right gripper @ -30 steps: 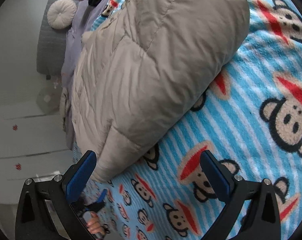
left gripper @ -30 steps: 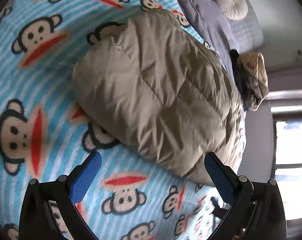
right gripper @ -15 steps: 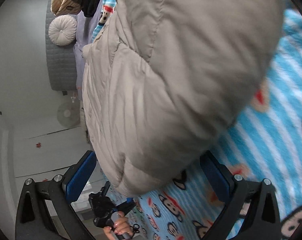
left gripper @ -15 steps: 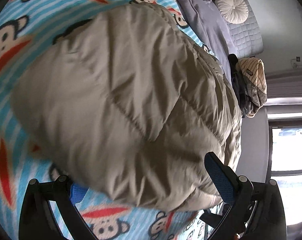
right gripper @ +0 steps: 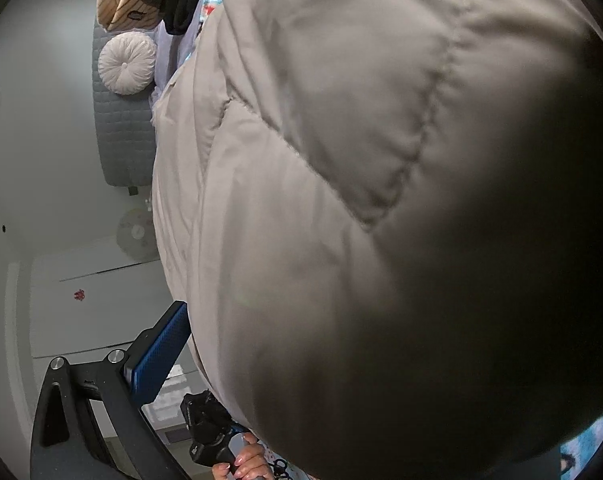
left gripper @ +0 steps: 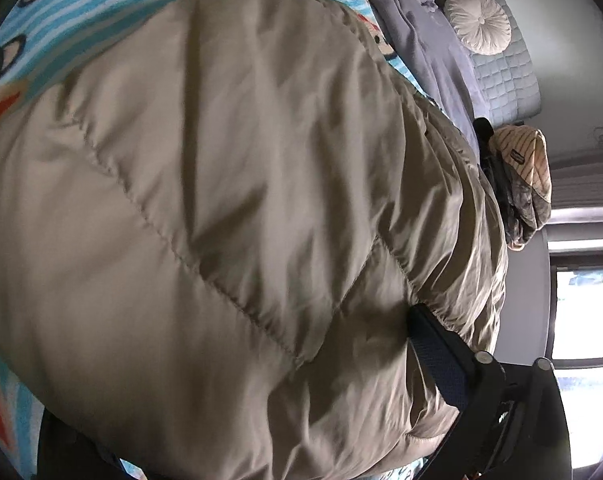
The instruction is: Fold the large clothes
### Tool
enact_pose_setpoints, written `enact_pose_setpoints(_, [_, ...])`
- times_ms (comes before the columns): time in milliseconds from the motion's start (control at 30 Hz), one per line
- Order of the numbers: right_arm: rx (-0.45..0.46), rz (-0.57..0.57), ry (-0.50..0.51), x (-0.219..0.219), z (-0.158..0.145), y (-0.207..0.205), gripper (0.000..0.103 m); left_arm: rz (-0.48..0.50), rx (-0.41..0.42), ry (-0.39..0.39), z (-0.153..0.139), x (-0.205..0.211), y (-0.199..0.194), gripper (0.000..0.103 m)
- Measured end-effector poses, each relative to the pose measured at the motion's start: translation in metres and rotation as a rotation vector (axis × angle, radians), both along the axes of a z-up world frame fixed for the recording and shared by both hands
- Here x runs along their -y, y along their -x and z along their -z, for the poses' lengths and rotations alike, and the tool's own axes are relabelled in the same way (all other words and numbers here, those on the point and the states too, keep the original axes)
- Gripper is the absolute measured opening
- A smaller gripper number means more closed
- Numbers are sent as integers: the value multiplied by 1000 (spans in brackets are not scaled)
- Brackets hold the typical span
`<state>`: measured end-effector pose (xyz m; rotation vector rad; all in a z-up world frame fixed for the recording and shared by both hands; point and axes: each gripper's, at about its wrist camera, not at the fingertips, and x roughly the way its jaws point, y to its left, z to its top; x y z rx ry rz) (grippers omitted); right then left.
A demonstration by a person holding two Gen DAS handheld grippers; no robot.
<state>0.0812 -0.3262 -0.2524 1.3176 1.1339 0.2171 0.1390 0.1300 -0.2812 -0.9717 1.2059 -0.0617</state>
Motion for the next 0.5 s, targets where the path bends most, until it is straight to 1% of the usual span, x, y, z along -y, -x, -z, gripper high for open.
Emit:
enact_pose_setpoints(33, [-4,4,-3,0,-1,0,103,-4,5,-6,-2,0,1,83])
enact_pose_setpoints(67, [-9,11,-6,1,-2,0,103,-3,13,1,-4,-1,2,76])
enact_pose_setpoints(100, [-12,16,-7,1,-3,0,102,-4,22,15,-6,-1,2,60])
enact_pose_setpoints(133, [-13,21,-9,1,-4,0,102,-6,32,32,-8,-3,3,47])
enact_pose_setpoints(167, [-11,23,-12,1,-6,0,100,-8,41,38,-11,-5,3,42])
enact_pose_setpoints(200, [-11,24,-11,1,-7,0,94,-6,52,36,-15,-6,4,34])
enact_pose_setpoints(233, [-21,22,1,2,-9,0,87,-2,64,31,-19,-6,4,29])
enact_pose_setpoints(267, [-32,18,17,2,-11,-1,68,4,78,24,-25,-5,4,27])
enact_pose_setpoints(300, [-33,15,25,3,-14,-2,57,13,91,15,-30,-4,5,25])
enact_pose_setpoints(400, [-24,18,44,5,-22,-2,38,57,140,-48,-52,4,6,22])
enact_pose_setpoints(500, [2,14,48,6,-34,1,30,105,188,-99,-75,11,13,22])
